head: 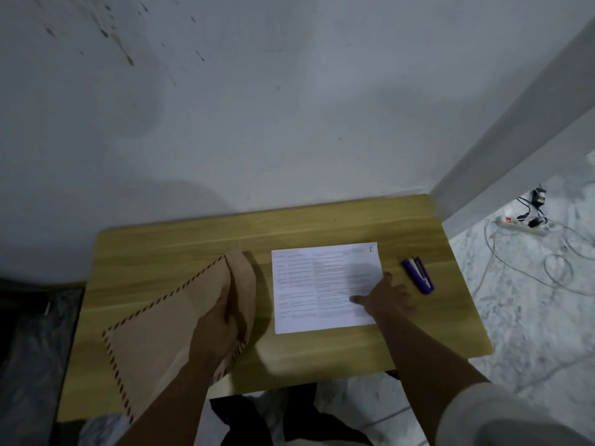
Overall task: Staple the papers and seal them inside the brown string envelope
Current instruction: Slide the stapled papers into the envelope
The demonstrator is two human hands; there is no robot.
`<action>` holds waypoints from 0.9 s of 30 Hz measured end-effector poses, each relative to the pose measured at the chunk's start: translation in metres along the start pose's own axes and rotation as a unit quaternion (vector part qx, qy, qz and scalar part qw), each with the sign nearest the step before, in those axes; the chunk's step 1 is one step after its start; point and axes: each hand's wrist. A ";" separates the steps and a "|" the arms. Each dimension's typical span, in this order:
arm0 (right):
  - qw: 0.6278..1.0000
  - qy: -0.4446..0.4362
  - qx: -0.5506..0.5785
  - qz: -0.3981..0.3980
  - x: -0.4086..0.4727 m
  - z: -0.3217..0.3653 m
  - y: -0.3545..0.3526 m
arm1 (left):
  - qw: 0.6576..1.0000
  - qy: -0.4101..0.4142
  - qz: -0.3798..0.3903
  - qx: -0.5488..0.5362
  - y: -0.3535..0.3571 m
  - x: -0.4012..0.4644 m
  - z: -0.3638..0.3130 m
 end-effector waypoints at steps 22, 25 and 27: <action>0.992 -0.021 0.120 0.039 -0.017 -0.013 -0.007 | 0.999 0.042 -0.001 -0.003 -0.010 0.000 0.007; 0.991 -0.037 0.119 0.053 -0.018 -0.018 -0.006 | 0.999 0.043 -0.002 -0.004 -0.010 -0.001 0.004; 0.987 -0.044 0.140 0.064 -0.020 -0.021 -0.004 | 0.999 0.038 -0.004 -0.006 -0.009 -0.001 0.006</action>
Point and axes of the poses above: each hand's wrist, its own x-axis towards the middle knuckle, its own y-axis out of the palm, z = x × y, and after that the axes turned 12 degrees about y, right-handed
